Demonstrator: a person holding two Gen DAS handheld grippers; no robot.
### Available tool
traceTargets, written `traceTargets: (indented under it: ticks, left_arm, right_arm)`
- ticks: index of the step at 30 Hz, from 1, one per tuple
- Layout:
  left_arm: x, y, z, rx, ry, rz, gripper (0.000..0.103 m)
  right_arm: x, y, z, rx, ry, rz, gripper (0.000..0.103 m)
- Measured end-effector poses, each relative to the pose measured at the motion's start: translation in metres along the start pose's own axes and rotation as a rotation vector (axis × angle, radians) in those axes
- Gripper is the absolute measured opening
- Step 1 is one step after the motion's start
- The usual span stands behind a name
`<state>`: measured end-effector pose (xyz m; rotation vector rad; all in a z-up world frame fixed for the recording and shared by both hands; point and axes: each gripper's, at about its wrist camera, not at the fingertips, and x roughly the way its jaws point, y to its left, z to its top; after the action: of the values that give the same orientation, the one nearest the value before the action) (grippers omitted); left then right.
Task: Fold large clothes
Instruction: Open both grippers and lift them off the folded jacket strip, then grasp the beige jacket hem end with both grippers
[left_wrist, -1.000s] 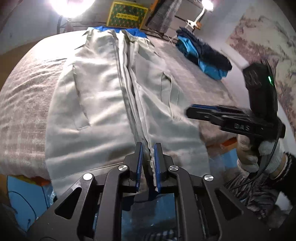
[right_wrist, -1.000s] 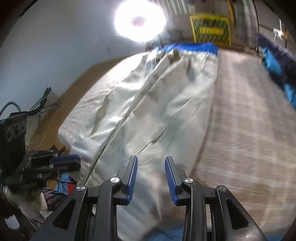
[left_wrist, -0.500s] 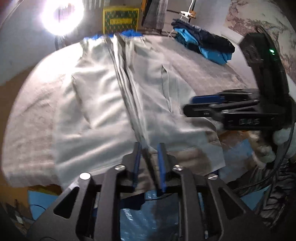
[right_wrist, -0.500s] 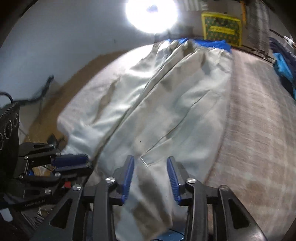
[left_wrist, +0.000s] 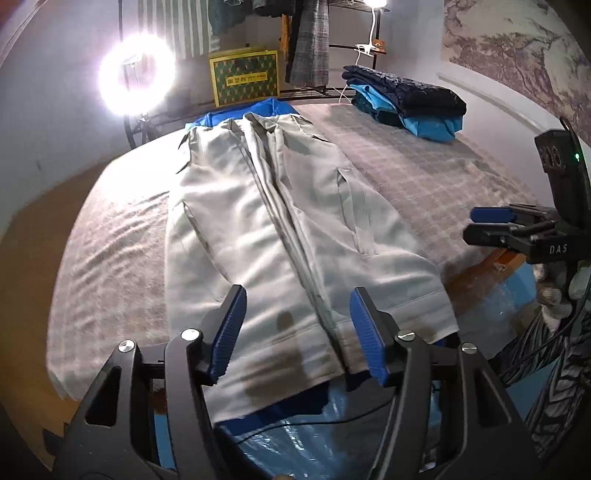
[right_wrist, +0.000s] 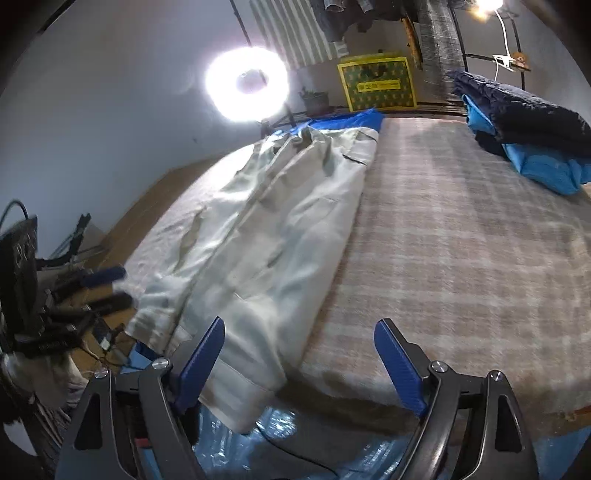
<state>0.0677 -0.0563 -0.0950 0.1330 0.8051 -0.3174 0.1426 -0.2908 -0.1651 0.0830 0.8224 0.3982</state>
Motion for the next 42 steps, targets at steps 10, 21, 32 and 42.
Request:
traceTargets:
  ticks: [10,21,32,42]
  left_arm:
    - [0.004,0.037,-0.006,-0.040,0.038,-0.020,0.072]
    - [0.055,0.150,-0.054,-0.584,0.237,-0.431,0.072]
    - [0.062,0.161,-0.083,-0.691,0.258,-0.529,0.072]
    - [0.090,0.168,-0.115,-0.834,0.361,-0.571,0.072]
  right_arm:
    - [0.022,0.001,-0.009,0.007,0.111,-0.001,0.086]
    - [0.053,-0.007,-0.019,0.129,0.188,0.199,0.089]
    - [0.068,-0.015,-0.040,0.240,0.303,0.366,0.079]
    - [0.114,-0.017,-0.047,0.348,0.369,0.499,0.071]
